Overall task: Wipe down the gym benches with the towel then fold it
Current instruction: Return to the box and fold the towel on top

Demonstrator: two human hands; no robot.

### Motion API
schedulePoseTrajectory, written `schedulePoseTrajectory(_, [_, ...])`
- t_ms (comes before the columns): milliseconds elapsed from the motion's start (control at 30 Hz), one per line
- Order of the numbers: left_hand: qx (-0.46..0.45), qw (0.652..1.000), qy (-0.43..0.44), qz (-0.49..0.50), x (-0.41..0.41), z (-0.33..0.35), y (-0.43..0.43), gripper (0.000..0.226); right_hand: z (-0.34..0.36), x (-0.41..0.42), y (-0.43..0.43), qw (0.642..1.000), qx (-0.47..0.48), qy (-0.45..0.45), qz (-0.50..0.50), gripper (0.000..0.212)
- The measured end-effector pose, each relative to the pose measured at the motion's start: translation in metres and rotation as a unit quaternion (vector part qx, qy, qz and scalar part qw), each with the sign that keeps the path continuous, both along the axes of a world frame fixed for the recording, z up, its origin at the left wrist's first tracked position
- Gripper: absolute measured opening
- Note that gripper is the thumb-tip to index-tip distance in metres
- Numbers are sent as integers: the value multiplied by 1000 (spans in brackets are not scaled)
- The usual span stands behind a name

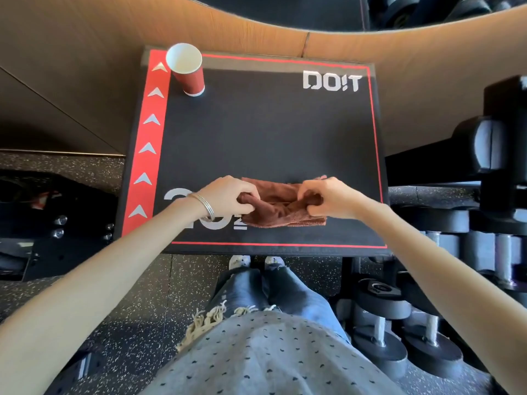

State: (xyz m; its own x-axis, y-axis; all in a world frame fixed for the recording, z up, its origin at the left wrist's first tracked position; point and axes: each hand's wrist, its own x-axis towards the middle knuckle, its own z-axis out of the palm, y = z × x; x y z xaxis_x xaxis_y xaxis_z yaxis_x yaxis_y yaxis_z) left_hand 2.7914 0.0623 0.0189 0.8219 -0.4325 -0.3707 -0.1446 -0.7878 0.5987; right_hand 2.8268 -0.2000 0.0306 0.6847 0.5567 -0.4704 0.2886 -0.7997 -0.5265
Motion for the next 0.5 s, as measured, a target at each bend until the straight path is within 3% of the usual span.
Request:
schedulePoseTrajectory(100, [-81, 992, 71, 68, 20, 16, 2, 12, 15, 21, -3, 995, 46, 54, -67, 32])
schedulePoseTrajectory(233, [-92, 979, 8, 182, 62, 19, -3, 12, 20, 60, 1, 983, 65, -63, -159, 26])
schedulePoseTrajectory(333, [-56, 969, -50, 234, 93, 13, -12, 23, 19, 81, 16, 965, 56, -156, -205, 32])
schedulePoseTrajectory(400, [-11, 968, -83, 236, 104, 6, -14, 33, 16, 86, 23, 959, 31, -184, -215, 38])
schedulePoseTrajectory(500, [57, 978, -150, 130, 100, -6, -17, 40, 4, 78, 25, 970, -8, -193, -150, 41])
